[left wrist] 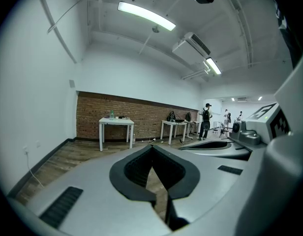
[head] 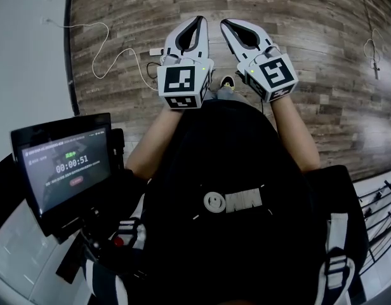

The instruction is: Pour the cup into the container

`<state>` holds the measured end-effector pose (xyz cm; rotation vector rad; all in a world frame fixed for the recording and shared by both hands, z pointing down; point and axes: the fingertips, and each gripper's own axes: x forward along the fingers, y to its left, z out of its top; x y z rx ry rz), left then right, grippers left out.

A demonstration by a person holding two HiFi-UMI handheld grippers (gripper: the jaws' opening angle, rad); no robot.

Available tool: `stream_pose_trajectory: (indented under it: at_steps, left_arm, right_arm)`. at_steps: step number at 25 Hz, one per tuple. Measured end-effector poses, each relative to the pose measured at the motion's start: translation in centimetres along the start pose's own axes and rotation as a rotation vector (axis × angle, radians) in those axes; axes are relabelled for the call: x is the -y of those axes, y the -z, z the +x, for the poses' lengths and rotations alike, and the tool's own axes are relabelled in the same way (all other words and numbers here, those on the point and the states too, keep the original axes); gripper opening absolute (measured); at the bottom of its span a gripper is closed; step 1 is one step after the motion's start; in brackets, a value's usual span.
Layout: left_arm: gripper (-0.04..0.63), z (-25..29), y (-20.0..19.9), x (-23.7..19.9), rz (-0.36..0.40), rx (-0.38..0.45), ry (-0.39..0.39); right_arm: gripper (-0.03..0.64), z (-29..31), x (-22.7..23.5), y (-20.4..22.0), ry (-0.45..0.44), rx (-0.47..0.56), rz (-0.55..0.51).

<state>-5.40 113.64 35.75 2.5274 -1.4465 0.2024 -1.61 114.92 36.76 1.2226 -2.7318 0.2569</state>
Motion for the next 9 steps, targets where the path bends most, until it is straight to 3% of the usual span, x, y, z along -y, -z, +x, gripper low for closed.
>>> stream_pose_trajectory:
  at_steps: [9]
  left_arm:
    - [0.000, -0.14, 0.06, -0.28, 0.001, -0.006, -0.007]
  right_arm:
    - [0.006, -0.02, 0.01, 0.08, 0.001, -0.005, -0.002]
